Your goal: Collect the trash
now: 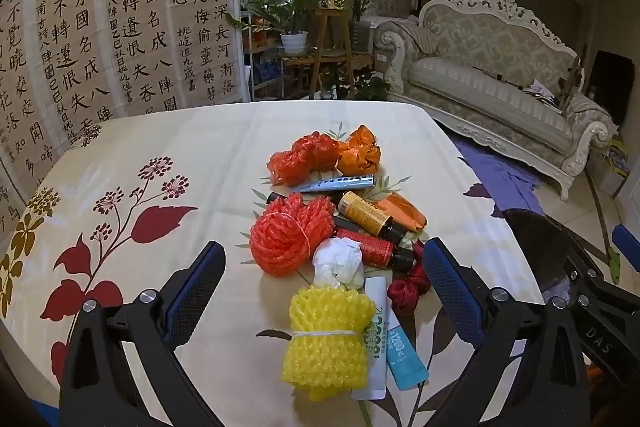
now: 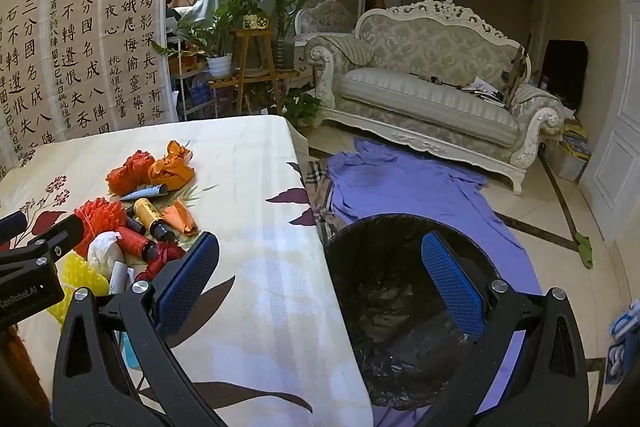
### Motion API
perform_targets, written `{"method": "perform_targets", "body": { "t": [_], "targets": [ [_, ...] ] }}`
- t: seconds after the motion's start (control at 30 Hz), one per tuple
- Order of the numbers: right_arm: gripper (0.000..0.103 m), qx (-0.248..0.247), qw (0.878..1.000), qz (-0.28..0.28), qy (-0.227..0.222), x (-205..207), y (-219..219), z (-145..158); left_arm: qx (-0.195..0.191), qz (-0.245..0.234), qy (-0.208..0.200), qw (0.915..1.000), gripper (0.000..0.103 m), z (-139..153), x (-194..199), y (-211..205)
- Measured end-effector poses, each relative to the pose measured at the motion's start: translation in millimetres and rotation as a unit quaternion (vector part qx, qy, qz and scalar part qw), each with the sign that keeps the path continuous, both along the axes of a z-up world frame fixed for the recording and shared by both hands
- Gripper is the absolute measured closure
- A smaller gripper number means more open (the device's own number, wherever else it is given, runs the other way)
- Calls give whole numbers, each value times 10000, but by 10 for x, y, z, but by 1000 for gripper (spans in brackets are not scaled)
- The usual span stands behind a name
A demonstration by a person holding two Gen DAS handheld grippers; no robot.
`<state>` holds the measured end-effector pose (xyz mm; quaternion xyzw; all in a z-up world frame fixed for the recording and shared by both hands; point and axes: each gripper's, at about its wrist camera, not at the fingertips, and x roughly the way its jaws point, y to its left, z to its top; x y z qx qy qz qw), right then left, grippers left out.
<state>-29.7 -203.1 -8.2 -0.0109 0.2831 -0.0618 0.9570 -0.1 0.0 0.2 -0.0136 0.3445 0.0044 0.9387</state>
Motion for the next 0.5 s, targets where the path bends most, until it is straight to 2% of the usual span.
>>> {"method": "perform_targets", "body": {
  "t": [0.5],
  "targets": [
    [4,-3,10000,-8,-18,-10,-2,27,-18,7,56,10000,7,23,-1,9]
  ]
}}
